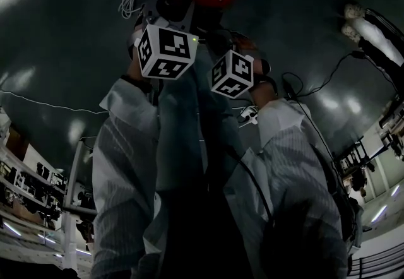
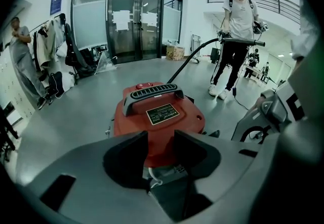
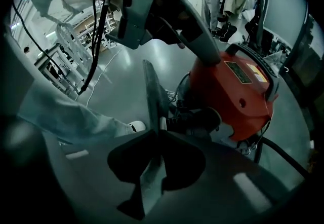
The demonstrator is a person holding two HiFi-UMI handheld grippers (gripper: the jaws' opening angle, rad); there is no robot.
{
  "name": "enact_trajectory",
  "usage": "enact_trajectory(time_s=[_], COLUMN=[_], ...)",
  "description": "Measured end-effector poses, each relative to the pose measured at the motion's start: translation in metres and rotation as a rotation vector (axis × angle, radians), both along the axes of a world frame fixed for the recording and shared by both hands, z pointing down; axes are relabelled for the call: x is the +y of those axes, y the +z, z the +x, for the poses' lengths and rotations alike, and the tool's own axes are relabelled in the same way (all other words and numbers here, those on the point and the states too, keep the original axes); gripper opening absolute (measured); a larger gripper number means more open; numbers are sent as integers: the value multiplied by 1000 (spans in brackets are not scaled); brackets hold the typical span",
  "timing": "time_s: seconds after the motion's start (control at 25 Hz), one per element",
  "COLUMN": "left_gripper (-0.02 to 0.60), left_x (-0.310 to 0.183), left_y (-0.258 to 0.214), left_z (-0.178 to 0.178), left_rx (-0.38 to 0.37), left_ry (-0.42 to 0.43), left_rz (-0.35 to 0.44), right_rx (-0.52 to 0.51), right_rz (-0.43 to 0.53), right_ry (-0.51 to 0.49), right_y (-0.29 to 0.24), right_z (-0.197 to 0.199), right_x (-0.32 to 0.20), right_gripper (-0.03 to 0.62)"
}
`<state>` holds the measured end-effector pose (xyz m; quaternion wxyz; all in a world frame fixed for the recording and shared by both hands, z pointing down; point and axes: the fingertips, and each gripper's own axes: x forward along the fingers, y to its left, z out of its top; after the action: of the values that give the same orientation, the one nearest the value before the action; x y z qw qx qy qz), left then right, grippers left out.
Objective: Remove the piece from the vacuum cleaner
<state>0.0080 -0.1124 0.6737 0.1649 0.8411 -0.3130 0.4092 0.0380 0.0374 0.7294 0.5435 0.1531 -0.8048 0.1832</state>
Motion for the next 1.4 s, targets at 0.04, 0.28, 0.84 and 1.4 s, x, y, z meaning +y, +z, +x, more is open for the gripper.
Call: enact_trajectory(time_s=[0.04,0.28,0.84,1.4], left_gripper=[149,153,158,58], left_x=[0,0,2,-12], left_y=[0,-1,-3,-100], left_z=[1,1,1,-77], left_rx=[-2,-24,-10,101], left_ry=[-2,-13,-38,-429], left_rz=[1,2,-2,112], right_rx=[-10,-36,-66,-225], right_rz=[-9,-58,-134,-160], right_ry=[-3,-74,-155,231], right_y=[-1,-4,-2,-75], right_z=[0,-3,-10,-32], right_x=[2,17,41,18], right_gripper=[32,37,55,25])
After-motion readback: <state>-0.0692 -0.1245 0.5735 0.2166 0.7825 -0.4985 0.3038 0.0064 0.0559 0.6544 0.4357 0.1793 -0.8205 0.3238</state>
